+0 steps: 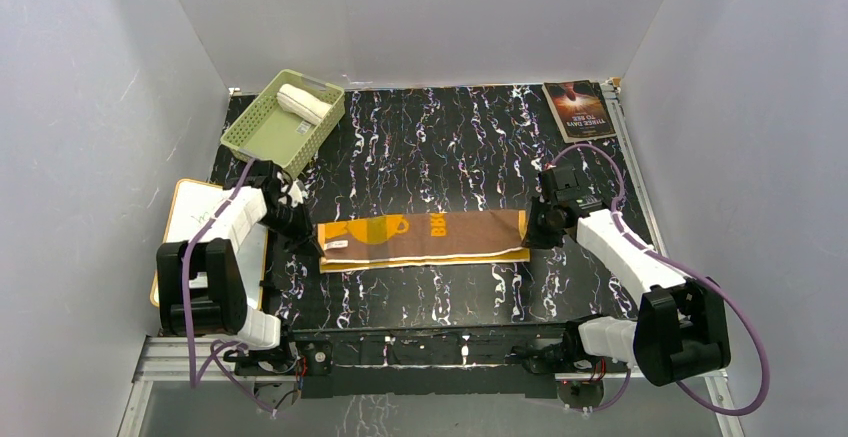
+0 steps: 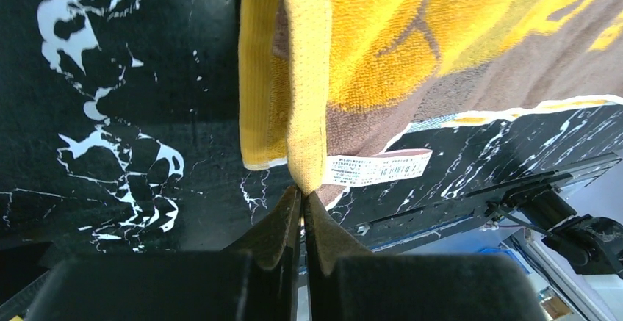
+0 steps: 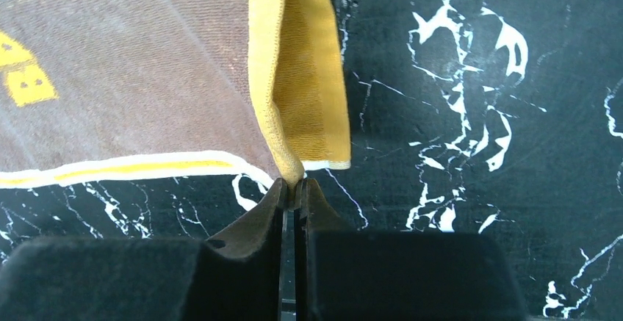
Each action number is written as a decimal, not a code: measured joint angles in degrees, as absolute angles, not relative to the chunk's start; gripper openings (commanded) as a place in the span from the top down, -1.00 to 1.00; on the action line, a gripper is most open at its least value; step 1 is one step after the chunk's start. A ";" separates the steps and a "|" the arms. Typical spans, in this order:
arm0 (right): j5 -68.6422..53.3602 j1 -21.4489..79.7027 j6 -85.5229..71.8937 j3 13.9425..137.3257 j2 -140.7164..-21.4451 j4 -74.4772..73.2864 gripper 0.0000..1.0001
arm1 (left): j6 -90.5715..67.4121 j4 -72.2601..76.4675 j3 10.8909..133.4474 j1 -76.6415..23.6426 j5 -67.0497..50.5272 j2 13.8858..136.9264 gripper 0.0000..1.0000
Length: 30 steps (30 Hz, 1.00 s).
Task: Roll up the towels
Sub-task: Fold the towel at the center of the board.
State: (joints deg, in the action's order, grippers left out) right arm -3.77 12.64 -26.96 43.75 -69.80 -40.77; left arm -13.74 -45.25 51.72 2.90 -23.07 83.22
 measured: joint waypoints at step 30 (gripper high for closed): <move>3.05 12.64 -30.74 46.28 -67.13 -47.42 0.46 | -17.87 -50.17 54.57 5.26 -17.32 81.62 0.21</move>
